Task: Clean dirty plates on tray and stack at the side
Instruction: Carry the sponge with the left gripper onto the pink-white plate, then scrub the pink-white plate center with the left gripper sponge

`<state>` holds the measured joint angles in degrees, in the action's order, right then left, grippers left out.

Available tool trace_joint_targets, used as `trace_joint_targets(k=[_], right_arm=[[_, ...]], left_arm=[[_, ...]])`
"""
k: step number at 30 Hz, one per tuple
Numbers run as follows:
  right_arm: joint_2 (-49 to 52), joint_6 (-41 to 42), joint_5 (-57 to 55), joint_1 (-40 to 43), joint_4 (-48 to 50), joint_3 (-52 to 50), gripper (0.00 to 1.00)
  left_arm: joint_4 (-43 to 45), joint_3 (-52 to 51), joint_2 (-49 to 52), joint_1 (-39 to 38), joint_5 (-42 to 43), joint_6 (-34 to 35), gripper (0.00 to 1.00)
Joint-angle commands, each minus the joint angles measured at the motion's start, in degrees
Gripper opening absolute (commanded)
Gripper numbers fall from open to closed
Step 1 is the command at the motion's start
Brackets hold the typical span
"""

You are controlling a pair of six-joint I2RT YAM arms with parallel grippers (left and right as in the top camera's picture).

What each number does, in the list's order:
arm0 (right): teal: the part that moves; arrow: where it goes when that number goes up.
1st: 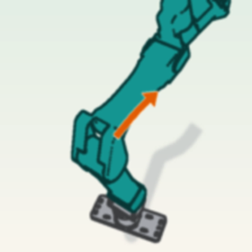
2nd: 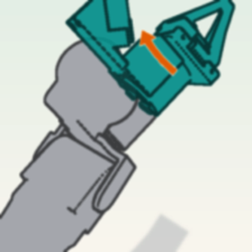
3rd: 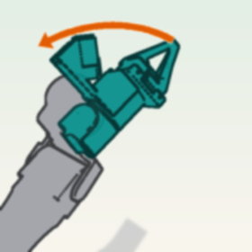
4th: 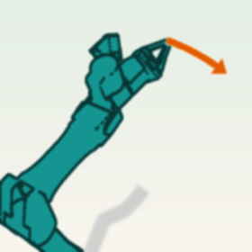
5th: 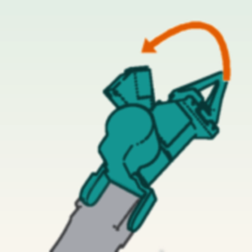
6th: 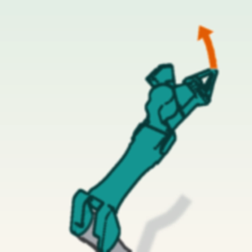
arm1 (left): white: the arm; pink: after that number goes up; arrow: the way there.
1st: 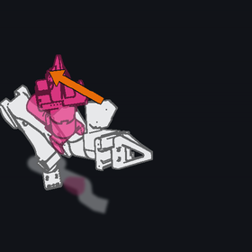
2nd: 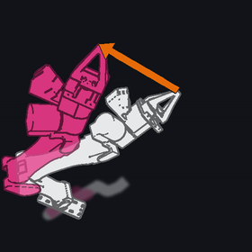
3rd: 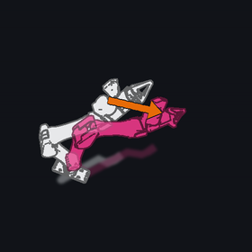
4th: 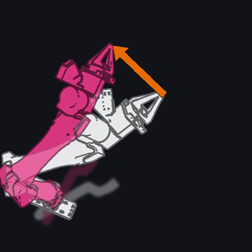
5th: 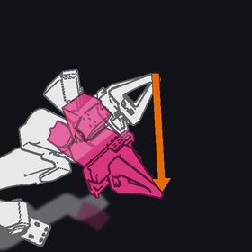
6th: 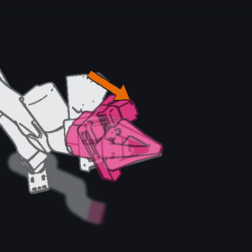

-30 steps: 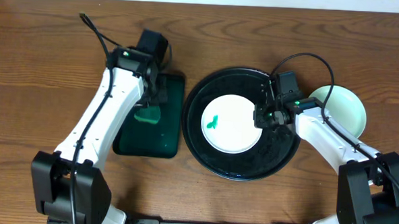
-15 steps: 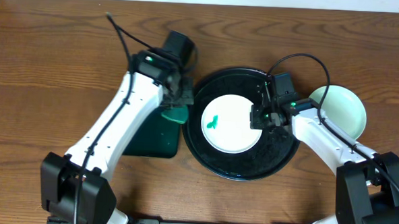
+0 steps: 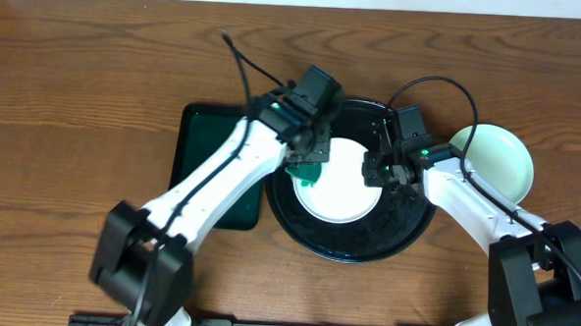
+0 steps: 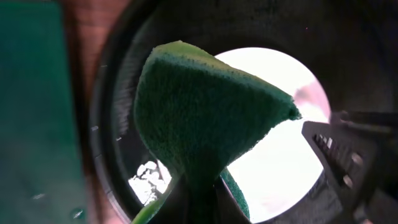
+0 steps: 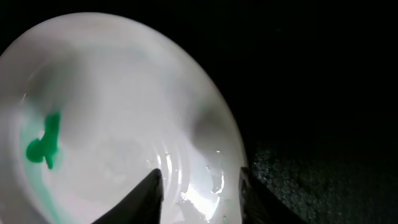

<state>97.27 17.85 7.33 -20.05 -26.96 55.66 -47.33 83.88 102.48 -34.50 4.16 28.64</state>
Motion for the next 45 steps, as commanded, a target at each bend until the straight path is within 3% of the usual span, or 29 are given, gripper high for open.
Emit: trace_joint_targets(k=[1,7,11,19,25,27,45], right_arm=[[0.35,-0.31,-1.97,0.24,-0.37,-0.37,0.4],[0.35,-0.07,-4.09,0.24,-1.6,-0.39,0.4],[0.35,0.26,-4.13,0.24,-1.64,-0.85,0.34],[0.35,1.03,-4.07,0.22,-0.9,-2.54,0.1],[0.35,1.03,-3.78,0.22,0.57,-3.98,0.09],[0.35,1.01,-3.1,0.11,0.87,-4.09,0.01],[0.35,0.98,-2.38,-0.83,1.44,-4.09,0.01]], left_arm=[[1.07,-0.46,2.93,-0.83,-0.28,1.95,0.07],[1.44,-0.46,6.54,-0.94,-0.28,2.58,0.07],[1.95,-0.46,8.33,-1.11,-0.26,3.21,0.07],[3.13,-0.46,10.19,-1.2,-0.31,3.21,0.07],[3.15,-0.52,10.71,-1.33,-0.31,3.19,0.07],[3.15,-0.52,10.8,-1.33,-0.31,3.21,0.07],[4.92,-1.27,13.4,-1.31,-0.31,4.28,0.07]])
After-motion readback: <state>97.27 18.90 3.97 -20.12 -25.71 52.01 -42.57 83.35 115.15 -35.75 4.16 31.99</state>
